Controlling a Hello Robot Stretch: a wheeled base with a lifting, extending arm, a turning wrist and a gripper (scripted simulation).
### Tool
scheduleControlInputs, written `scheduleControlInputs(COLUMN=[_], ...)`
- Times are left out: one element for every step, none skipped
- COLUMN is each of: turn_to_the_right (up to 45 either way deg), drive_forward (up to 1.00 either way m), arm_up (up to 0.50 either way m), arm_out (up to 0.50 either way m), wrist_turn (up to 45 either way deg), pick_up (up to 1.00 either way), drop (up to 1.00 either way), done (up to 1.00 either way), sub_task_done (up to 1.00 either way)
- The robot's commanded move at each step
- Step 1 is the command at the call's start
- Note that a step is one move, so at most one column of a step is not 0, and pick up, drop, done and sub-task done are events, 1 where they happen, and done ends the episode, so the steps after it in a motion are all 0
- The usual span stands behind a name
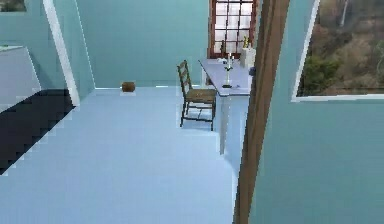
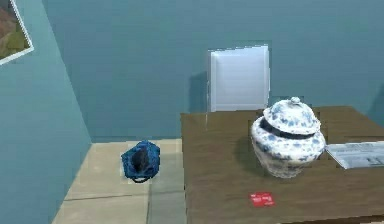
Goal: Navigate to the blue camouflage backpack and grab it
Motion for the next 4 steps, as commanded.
scheduleControlInputs(turn_to_the_right=[0.0, 33.0, 0.0, 45.0], drive_forward=[0.1, 0.0, 0.35, 0.0], arm_up=[0.0, 0.0, 0.0, 0.0], arm_out=[0.0, 0.0, 0.0, 0.0], wrist_turn=[0.0, 0.0, 0.0, 0.0], pick_up=[0.0, 0.0, 0.0, 0.0], drop=[0.0, 0.0, 0.0, 0.0], done=[0.0, 0.0, 0.0, 0.0], sub_task_done=[0.0, 0.0, 0.0, 0.0])
